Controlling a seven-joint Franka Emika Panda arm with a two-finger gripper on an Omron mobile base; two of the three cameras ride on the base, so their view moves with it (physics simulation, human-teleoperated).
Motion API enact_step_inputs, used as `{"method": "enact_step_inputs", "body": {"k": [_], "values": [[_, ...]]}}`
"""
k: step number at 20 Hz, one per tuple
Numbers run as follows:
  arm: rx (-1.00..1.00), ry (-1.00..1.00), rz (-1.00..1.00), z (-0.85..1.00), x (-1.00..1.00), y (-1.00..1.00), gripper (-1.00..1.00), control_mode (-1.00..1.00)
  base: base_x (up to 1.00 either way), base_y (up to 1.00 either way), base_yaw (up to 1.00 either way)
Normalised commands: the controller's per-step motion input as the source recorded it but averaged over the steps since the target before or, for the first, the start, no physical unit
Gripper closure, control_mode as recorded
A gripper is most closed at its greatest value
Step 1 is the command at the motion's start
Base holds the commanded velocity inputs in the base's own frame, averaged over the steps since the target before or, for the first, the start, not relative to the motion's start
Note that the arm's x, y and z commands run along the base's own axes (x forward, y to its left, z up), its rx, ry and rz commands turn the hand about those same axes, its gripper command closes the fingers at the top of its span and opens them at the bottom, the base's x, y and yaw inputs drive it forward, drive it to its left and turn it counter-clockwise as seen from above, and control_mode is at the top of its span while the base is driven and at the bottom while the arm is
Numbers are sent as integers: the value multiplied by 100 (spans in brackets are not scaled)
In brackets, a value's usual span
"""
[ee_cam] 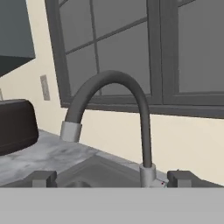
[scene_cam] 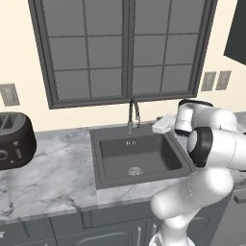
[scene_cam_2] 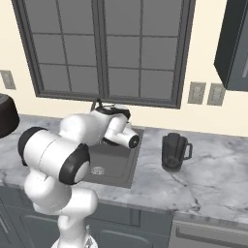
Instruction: Turn on the sink faucet and place the jug under the water for a few seconds to fill it up.
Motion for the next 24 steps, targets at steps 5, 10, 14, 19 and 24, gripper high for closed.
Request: {"method": "enact_step_inputs", "body": {"k": [5,10,14,19,24], "values": [[5,0,0,-2,32,0,-100,-100,0,0,0],[0,0,0,-8,31,0,-100,-100,0,0,0],[0,0,0,-13,30,0,-100,-100,0,0,0],[0,0,0,-24,25,0,-100,-100,0,0,0],[0,-3,0,-32,15,3,-100,-100,0,0,0]]}}
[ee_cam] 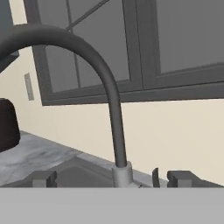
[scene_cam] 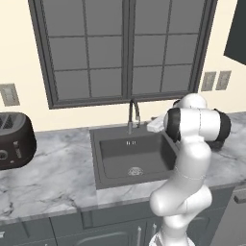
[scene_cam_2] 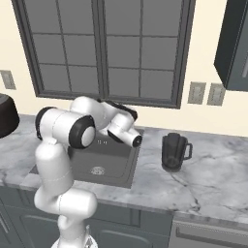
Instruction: Turn on the sink faucet and place the jug under the water for a few seconds to fill it up.
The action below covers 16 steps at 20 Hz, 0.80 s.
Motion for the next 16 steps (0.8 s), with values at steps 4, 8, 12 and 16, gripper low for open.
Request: {"method": "enact_step_inputs", "body": {"k": [4,8,12,16], "values": [[0,-4,0,-24,11,12,-100,-100,0,0,0],[-1,-3,0,-18,12,15,-100,-100,0,0,0],[0,-1,0,-11,19,12,-100,-100,0,0,0],[0,0,0,-5,26,1,-100,-100,0,0,0]]}}
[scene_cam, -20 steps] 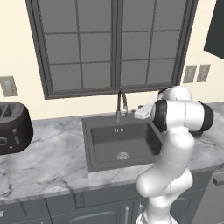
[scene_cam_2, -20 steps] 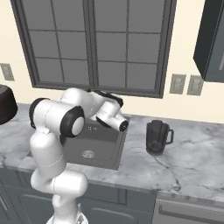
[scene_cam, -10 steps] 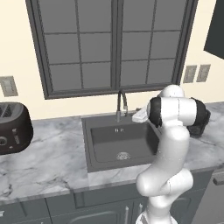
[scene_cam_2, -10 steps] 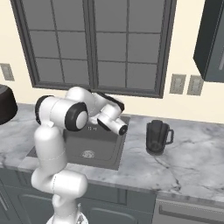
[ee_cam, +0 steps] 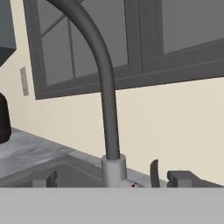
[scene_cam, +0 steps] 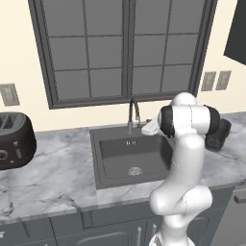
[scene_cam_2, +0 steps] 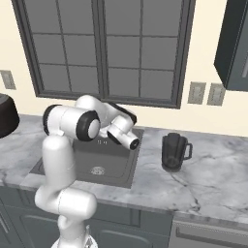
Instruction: Turn on the sink faucet and place the jug under the water for a few seconds to fill it up.
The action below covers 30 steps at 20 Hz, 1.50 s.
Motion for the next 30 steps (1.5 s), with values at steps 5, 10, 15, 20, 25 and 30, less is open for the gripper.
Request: {"method": "enact_step_inputs", "body": {"k": [5,10,15,20,25,30], "values": [[0,0,0,-5,28,0,-100,-100,0,0,0],[0,0,0,-6,30,0,-100,-100,0,0,0],[0,0,0,-7,29,0,-100,-100,0,0,0],[0,0,0,-8,28,0,-100,-100,0,0,0],[0,0,0,-6,27,0,-100,-100,0,0,0],[0,-1,0,-3,22,0,-100,-100,0,0,0]]}}
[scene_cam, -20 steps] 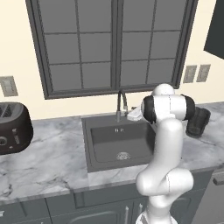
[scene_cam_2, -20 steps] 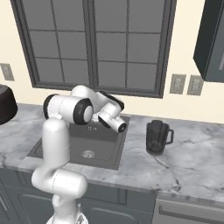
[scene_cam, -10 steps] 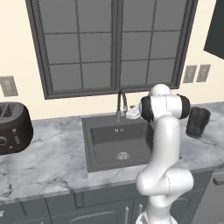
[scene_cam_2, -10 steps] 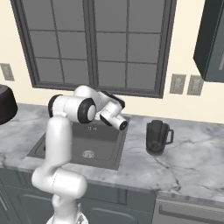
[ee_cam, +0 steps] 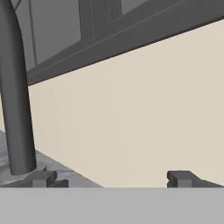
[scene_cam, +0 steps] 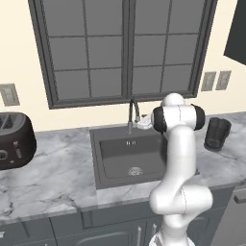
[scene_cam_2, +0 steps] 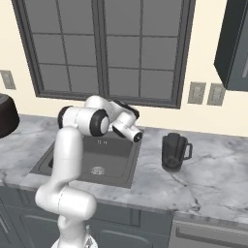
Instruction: Turn on the sink faucet and place the jug under the water for a few seconds to fill it up.
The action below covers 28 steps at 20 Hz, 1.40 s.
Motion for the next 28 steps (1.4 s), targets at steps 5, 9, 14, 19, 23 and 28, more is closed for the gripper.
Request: {"method": "enact_step_inputs", "body": {"k": [5,9,14,19,23,28], "values": [[0,-2,-3,0,14,-10,-100,-100,0,0,0],[0,-1,-6,0,11,-24,-100,-100,0,0,0],[0,0,-8,-1,8,-38,-100,-100,0,0,0],[0,0,-11,0,4,-69,-100,-100,0,0,0],[0,0,-8,0,0,-95,-100,-100,0,0,0],[0,2,-3,0,1,-100,-100,-100,0,0,0]]}}
